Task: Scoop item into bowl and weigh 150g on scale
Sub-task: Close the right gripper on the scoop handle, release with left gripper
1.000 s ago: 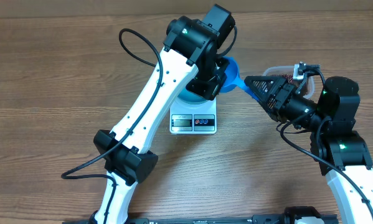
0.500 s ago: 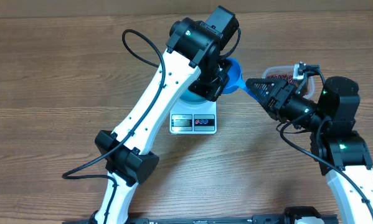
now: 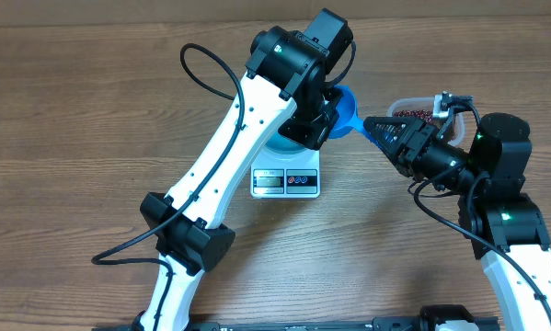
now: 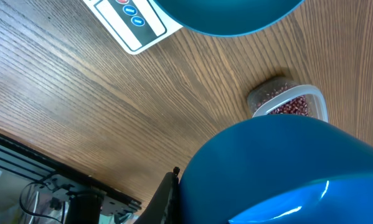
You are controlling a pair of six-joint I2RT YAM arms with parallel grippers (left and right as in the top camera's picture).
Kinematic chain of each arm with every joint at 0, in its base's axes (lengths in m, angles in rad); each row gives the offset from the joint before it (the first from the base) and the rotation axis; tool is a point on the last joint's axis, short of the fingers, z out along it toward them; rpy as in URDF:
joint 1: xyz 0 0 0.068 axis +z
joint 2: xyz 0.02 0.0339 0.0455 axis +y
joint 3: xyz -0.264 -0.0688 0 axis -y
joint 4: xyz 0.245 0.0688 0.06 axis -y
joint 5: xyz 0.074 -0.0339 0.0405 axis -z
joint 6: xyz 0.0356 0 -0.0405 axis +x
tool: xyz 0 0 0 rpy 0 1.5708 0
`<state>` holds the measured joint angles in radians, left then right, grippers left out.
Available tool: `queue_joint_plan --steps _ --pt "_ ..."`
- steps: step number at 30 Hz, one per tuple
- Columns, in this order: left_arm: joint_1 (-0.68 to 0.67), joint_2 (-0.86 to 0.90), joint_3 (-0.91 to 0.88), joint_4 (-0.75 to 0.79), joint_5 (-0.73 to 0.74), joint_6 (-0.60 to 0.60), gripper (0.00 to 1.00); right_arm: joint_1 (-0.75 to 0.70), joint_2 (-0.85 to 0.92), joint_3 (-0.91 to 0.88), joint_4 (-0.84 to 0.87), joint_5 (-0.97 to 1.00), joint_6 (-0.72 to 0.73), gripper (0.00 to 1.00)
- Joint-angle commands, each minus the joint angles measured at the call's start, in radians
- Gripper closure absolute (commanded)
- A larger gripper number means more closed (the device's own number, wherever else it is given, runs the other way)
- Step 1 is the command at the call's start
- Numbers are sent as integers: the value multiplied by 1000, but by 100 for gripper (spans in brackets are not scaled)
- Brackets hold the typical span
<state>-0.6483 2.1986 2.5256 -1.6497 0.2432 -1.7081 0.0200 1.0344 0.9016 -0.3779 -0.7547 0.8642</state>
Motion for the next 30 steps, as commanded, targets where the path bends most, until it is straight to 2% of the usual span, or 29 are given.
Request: queue_joint_plan --steps 1,9,30 --pt "-8 5 23 1 -14 -48 96 -5 -1 19 6 -6 0 49" --pt "-16 5 23 1 -14 -95 96 -5 -1 19 6 13 0 51" --pt "-27 5 23 -2 -14 -95 96 -5 -1 19 7 58 0 65"
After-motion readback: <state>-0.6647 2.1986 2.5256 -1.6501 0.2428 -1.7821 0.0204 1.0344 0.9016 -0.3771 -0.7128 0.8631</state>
